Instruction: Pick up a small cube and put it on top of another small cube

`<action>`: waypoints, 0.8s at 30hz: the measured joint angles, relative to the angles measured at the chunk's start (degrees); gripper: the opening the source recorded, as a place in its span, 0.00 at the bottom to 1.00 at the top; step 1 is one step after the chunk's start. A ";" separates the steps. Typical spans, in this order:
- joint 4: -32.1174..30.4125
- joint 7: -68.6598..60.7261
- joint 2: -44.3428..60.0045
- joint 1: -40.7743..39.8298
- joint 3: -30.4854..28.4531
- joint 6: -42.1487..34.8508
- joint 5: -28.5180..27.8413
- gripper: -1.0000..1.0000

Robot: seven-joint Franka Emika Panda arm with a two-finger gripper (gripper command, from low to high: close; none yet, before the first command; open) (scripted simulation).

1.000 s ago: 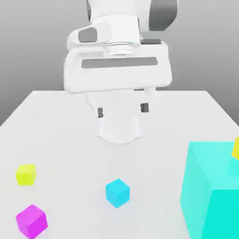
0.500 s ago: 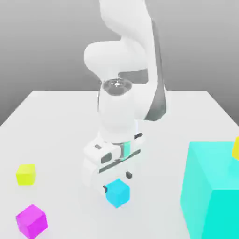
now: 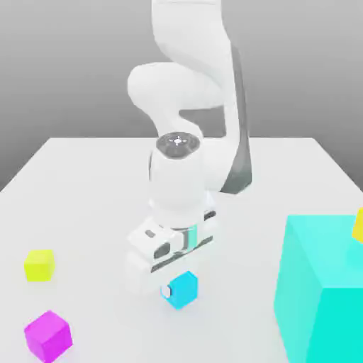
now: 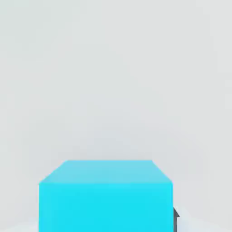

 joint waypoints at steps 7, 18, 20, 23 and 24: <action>4.58 -2.37 -7.28 0.78 1.16 -9.60 1.18 0.00; 27.12 -22.70 -10.20 10.05 8.22 -31.93 5.93 0.00; 31.13 -26.89 -10.53 12.88 9.34 -36.87 4.96 0.00; 37.11 -33.16 -11.03 16.40 10.72 -44.31 3.29 0.00; 39.13 -35.27 -11.20 17.49 11.26 -46.80 2.77 0.00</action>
